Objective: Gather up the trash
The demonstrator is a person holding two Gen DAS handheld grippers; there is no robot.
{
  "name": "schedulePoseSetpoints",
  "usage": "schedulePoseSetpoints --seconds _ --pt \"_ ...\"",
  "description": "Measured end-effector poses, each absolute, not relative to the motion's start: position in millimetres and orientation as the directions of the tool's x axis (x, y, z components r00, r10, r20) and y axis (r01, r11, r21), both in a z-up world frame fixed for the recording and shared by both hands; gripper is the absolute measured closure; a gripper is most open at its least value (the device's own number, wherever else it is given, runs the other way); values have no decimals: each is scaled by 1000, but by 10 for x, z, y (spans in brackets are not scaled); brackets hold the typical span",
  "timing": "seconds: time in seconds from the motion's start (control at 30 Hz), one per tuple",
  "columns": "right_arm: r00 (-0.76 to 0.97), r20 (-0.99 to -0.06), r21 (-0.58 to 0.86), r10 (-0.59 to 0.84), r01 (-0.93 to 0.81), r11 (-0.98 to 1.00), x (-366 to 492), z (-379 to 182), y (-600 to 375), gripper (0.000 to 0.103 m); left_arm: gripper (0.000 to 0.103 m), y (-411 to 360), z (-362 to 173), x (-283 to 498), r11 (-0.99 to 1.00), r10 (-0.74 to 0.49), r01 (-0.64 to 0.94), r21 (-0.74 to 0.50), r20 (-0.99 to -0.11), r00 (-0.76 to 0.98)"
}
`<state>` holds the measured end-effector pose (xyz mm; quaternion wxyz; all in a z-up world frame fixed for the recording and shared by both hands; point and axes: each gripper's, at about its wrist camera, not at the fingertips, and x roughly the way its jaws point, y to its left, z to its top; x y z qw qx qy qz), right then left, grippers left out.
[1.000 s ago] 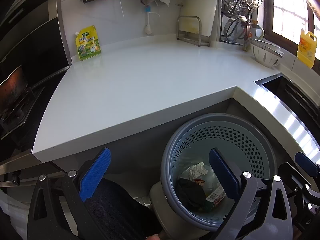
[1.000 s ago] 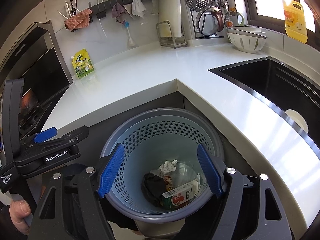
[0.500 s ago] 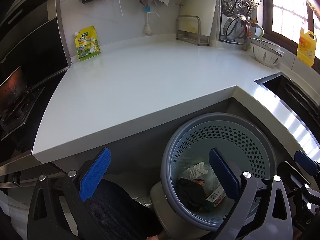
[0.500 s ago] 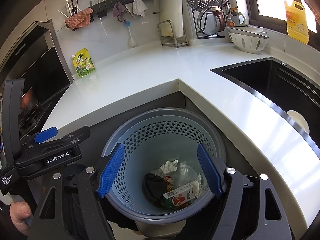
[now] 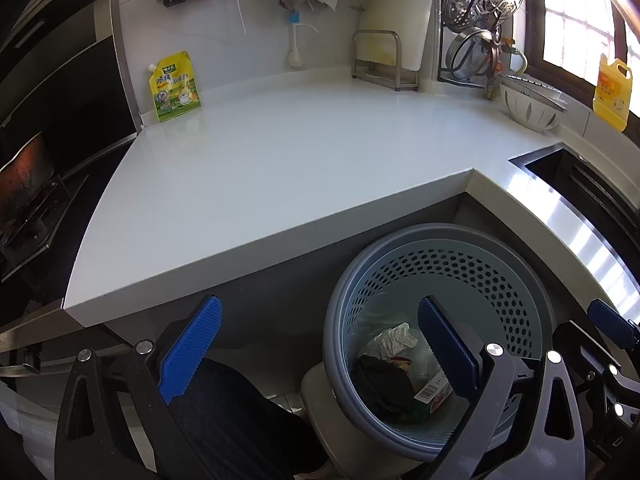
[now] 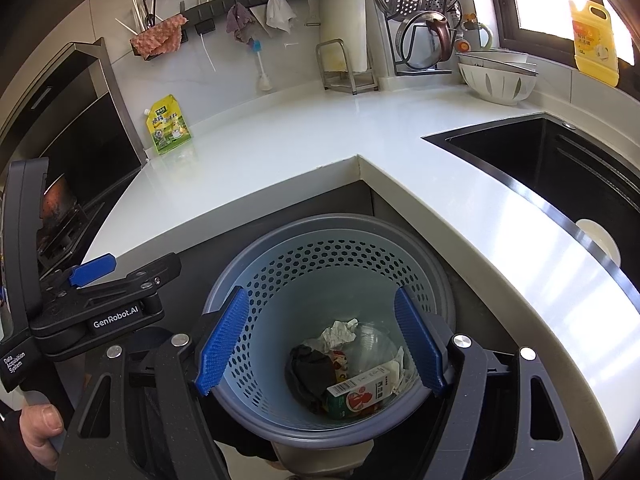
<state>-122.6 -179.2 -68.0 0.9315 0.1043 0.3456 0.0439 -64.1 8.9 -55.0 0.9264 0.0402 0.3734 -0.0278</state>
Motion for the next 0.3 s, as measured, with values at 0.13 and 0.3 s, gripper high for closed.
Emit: schedulePoseSetpoints --seconds 0.13,0.3 --pt "757 -635 227 154 -8 974 -1222 -693 -1790 31 6 104 -557 -628 996 -22 76 46 -700 714" --pt "757 -635 227 156 -10 974 -1215 -701 -1788 31 6 107 -564 -627 996 -23 78 48 -702 712"
